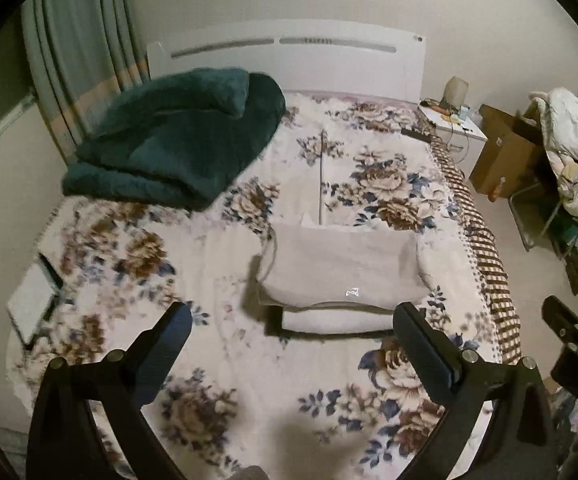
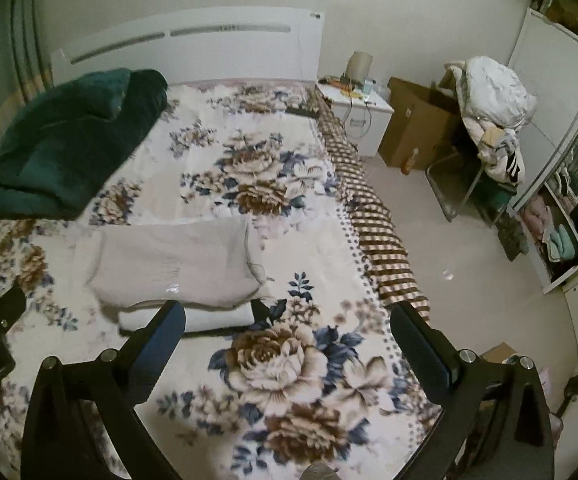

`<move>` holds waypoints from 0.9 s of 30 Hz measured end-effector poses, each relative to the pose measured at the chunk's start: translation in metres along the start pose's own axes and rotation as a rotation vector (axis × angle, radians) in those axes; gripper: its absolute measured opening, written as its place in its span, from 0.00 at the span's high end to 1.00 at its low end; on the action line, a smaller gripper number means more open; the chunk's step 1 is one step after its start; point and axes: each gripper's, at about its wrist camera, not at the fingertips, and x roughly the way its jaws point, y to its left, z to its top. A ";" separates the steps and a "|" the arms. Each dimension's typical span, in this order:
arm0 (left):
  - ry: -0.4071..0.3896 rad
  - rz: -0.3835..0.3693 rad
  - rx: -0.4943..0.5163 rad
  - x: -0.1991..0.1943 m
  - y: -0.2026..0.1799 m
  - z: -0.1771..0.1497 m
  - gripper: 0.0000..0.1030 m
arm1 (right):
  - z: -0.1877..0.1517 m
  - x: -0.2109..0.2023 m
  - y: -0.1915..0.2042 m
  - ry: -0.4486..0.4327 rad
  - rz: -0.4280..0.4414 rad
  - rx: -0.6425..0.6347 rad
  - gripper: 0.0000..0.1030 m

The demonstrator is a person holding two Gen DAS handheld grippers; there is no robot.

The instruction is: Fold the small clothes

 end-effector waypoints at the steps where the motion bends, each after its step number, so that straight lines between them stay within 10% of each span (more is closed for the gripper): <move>1: -0.006 -0.003 -0.006 -0.016 0.000 0.000 0.00 | -0.002 -0.025 -0.005 -0.016 0.001 -0.005 0.00; 14: -0.130 -0.006 -0.011 -0.169 -0.010 -0.016 0.00 | -0.024 -0.246 -0.058 -0.202 0.065 0.001 0.00; 27: -0.177 -0.004 -0.009 -0.218 -0.015 -0.032 0.00 | -0.039 -0.334 -0.079 -0.270 0.101 -0.019 0.00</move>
